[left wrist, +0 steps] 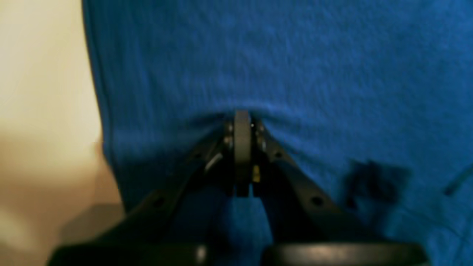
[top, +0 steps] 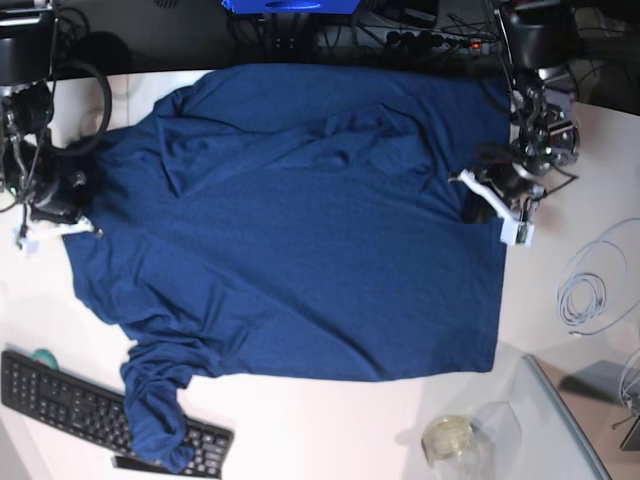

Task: Layout the t-shirt on the table in an organized manner, then fold the t-shirt properly
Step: 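Grasp the shirt corners and pull them apart with both grippers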

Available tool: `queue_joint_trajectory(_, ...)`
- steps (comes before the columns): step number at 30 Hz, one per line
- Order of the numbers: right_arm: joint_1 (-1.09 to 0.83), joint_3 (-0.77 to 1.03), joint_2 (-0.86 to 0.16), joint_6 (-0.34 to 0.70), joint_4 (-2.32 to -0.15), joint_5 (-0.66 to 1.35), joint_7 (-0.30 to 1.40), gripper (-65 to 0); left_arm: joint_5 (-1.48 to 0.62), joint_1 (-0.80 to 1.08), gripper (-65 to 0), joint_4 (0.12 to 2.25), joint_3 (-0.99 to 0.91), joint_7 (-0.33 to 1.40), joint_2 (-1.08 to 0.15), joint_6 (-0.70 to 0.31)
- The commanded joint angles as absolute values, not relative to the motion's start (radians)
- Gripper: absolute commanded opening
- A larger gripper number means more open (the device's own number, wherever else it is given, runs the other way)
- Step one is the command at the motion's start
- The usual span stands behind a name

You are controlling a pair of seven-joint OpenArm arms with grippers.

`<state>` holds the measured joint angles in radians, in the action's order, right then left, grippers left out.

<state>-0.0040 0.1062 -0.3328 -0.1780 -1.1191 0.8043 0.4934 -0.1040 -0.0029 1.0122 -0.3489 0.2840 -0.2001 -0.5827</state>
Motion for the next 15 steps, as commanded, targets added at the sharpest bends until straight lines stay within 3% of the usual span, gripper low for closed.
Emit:
queue_joint_trajectory(1, 0.016, 0.111, -0.354, -0.176, -1.124, 0.806, 0.473, -65.0, -0.077, -0.025, -65.0, 0.998, -0.343, 0.298, -0.202, -0.584)
queue_joint_trajectory(6, 0.084, 0.11, -0.358, -0.176, -1.0, 0.806, 0.47, -65.0, -0.025, -0.156, -65.0, 0.849, -0.337, 0.294, -0.177, -0.584)
queue_joint_trajectory(9, 0.13, 0.11, -0.358, -0.176, -0.921, 0.806, 0.466, -65.0, 0.018, -0.226, -65.0, 0.74, -0.337, 0.2, -0.159, -0.582)
queue_joint_trajectory(15, 0.199, 0.108, -0.387, -0.176, -0.808, 0.806, 0.36, -65.0, 0.091, -0.315, -65.0, 0.625, -0.344, 0.134, -0.137, -0.582)
